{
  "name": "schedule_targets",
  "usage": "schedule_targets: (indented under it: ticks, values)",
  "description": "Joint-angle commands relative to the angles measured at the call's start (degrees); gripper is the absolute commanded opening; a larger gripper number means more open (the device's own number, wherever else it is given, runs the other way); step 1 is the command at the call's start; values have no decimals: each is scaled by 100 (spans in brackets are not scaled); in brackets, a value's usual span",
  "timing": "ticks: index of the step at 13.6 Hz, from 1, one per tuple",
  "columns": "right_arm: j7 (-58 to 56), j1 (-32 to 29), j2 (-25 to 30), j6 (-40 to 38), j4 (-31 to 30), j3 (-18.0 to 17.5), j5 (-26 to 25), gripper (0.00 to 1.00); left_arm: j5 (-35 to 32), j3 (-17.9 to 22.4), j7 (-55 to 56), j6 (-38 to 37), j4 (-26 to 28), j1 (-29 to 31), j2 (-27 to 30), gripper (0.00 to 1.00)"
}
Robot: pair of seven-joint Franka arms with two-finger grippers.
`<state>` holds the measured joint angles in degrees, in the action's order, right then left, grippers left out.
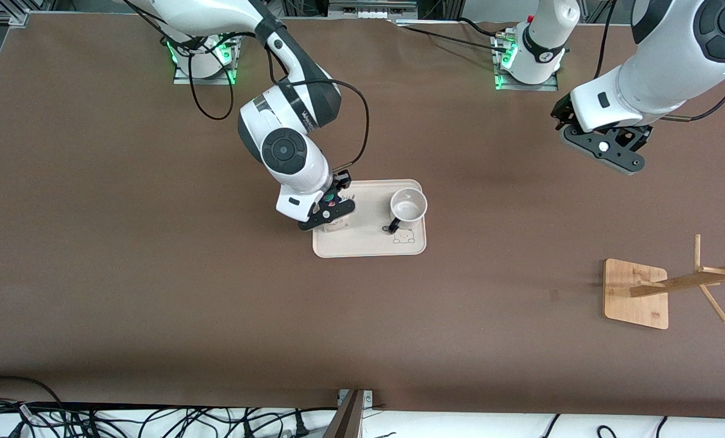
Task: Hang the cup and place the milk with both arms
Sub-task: 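Grasp the milk carton with the right gripper while the left gripper approaches, then carry the carton away with the right gripper while the left gripper reaches the mug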
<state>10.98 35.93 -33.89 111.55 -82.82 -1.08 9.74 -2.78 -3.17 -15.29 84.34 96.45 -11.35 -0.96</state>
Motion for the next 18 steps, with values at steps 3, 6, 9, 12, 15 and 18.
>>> schedule_targets:
  ticks: [3, 6, 9, 12, 15, 18]
  values:
    - [203, 37, 1171, -1097, 47, 483, -104, 35, 697, 28, -71, 169, -144, -342, -325, 100]
    - [203, 37, 1885, -2099, 64, 1405, -287, 35, 937, 27, -89, 818, -109, -691, -852, 100]
    - [142, 28, 2132, -2847, 65, 2600, -263, 35, 937, 36, -62, 1696, -92, -1157, -1274, 100]
    - [-51, -15, 2063, -3059, 30, 3366, -236, 35, 850, 45, 296, 2532, -65, -1789, -1836, 100]
    - [-235, -524, 1747, -3403, -58, 3439, -218, 35, 280, 36, 570, 3200, -21, -2143, -2399, 100]
    - [-473, -701, 1510, -3325, -138, 3439, -227, 36, 225, 45, 1797, 3667, 23, -2494, -2856, 100]
